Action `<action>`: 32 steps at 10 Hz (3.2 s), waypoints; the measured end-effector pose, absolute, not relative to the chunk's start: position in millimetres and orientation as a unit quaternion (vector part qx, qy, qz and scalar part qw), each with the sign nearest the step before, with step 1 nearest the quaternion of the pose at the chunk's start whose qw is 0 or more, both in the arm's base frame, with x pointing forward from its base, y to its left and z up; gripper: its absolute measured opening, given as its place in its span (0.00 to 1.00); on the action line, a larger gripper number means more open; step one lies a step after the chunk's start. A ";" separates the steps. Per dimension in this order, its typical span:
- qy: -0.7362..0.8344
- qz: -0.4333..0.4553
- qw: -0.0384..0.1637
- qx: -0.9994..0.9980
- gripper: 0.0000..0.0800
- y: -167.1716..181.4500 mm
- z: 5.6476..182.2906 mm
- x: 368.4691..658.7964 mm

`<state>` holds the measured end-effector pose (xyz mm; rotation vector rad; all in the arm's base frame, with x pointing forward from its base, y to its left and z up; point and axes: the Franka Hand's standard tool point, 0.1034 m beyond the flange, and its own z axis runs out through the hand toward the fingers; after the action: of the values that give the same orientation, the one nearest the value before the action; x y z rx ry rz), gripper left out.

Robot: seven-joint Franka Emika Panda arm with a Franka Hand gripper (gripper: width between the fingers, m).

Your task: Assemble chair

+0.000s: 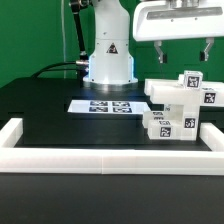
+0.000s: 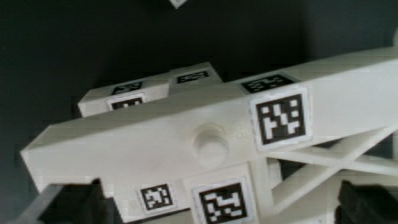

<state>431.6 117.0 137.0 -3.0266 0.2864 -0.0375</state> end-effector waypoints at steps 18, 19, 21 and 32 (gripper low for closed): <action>0.096 0.014 0.038 -0.995 0.81 112.5 78.7 386.5; 0.097 0.018 0.035 -0.995 0.81 114.7 72.5 383.8; 0.100 0.020 0.031 -0.994 0.81 118.5 63.0 382.4; 0.093 0.017 0.007 -0.996 0.81 121.5 26.6 372.4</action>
Offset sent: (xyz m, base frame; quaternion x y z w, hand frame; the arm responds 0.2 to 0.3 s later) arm -0.0303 0.0015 -0.0021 0.0451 -0.0135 0.0072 0.9989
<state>372.4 121.5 26.6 -3.1142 0.2909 0.0524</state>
